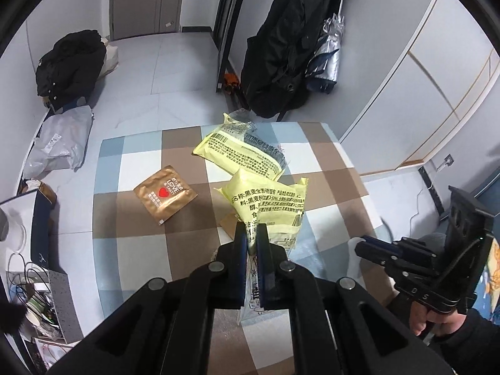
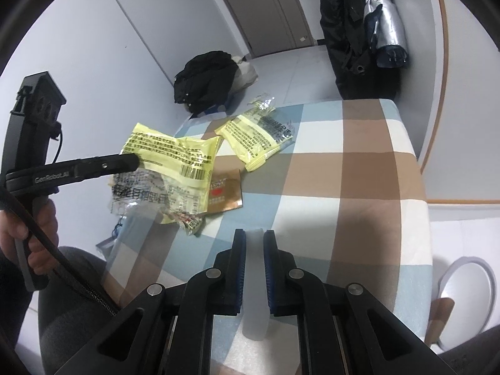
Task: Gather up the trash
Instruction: 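Lift the yellow packet with the left gripper and carry it to the bin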
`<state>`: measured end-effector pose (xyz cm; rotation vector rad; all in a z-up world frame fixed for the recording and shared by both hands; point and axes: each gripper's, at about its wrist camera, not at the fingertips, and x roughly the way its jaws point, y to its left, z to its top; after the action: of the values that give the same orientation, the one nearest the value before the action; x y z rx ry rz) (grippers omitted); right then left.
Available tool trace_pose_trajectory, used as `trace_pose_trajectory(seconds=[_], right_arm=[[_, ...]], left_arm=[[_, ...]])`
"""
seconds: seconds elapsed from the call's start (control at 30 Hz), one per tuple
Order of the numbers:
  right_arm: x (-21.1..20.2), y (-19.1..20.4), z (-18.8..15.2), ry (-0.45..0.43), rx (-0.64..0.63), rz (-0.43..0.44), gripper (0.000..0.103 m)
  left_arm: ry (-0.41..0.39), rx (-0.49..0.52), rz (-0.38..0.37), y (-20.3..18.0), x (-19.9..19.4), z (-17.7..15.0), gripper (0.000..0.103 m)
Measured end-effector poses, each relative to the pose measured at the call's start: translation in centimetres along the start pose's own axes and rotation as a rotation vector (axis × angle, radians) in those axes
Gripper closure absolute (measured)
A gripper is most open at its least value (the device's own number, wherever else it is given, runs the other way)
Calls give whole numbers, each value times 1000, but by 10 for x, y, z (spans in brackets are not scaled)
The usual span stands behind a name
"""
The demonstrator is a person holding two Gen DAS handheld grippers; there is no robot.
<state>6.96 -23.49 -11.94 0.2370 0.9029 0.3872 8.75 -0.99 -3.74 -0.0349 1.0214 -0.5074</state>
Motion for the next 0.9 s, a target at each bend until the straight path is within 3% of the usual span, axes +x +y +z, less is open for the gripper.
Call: trace_pose_trajectory(seconds=[0.53,0.77,0.9], right_arm=[[-10,21,1,-30,-3,8,95],[-22,29,8,-53,-6,35,95],[-36,31,15,-79,-13,39,95]], left_arm=[[-116,-67,-17,18,-41,-18,101],[-162,-44,7,8,-53,-15,101],[-170,-39,-15,-1,-59,-10,101]])
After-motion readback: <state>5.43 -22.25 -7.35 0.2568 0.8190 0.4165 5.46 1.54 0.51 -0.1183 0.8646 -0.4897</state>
